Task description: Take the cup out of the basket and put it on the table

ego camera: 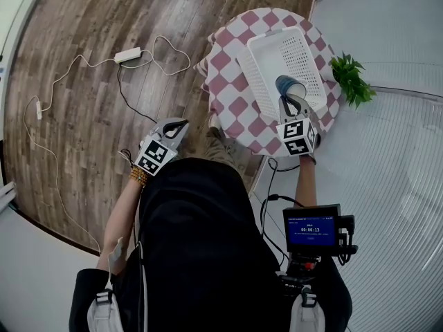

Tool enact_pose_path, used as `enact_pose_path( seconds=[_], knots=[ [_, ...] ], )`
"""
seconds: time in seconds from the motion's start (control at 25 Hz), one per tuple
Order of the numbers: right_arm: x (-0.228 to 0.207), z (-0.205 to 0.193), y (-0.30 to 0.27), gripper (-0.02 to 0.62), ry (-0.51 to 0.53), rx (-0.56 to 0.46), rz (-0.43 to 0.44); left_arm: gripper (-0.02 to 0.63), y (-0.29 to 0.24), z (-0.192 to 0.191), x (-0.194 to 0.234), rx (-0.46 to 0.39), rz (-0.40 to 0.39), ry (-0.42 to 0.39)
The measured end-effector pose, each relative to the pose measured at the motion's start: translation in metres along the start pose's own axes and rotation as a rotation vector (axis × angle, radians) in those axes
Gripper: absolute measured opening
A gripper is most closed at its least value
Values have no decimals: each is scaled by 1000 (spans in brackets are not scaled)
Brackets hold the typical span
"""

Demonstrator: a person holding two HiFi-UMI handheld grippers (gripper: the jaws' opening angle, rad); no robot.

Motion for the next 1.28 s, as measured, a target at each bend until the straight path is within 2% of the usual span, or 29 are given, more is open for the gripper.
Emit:
enact_pose_path(
  seconds=[0.44,0.68,1.28],
  knots=[
    [26,28,16,37,26,-57,11,3,7,-10,0,34,-17,-3],
    [50,36,15,37,1,-99,66,3,11,-17,0,52,-19,8],
    [117,25,-15,35,22,-34,206,3,27,-31,16,68,-1,29]
  ],
)
Point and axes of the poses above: the fingertips, and each gripper's own axes: y backward along the fingers, x to its left, z out of its top, the point moved 5 cm from there along y, backward along the fingers, and after that the axes turned 11 degrees about y, right-handed, at the moved point
